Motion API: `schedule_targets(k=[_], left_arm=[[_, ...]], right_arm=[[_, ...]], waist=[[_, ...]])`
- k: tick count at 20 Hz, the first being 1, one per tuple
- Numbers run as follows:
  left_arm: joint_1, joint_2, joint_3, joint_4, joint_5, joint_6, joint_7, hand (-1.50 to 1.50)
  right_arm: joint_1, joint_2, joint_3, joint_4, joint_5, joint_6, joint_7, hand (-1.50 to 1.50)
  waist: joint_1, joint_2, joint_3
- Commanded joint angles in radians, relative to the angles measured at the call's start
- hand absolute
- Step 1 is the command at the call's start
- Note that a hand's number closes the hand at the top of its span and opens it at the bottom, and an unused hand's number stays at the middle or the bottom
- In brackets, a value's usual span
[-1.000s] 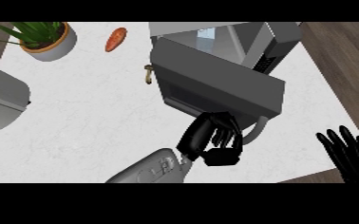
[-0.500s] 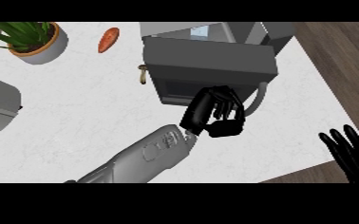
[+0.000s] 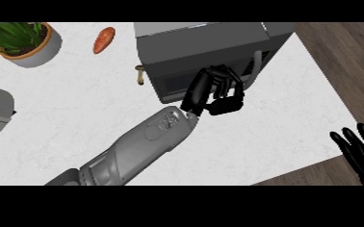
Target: Pick up the milk, place it into the microwave and close the microwave
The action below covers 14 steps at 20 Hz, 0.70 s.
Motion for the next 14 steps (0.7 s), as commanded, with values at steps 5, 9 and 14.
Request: schedule_targets(k=[5, 9, 14], left_arm=[[-0.065, 0.000, 0.051, 0.085, 0.104, -0.039, -0.066, 1.50], [-0.048, 0.000, 0.065, 0.089, 0.163, -0.035, -0.074, 1.50], [-0.052, 0.000, 0.088, 0.112, 0.208, -0.005, -0.082, 1.50]], right_arm=[[-0.024, -0.037, -0.031, -0.031, -0.051, -0.011, 0.037, -1.50], [-0.024, -0.025, -0.023, -0.028, -0.071, -0.017, 0.039, -1.50], [-0.037, -0.049, -0.038, -0.053, -0.102, -0.010, 0.052, -1.50]], waist=[[-0.013, 0.009, 0.000], [-0.028, 0.017, 0.001], [-0.033, 0.017, 0.001]])
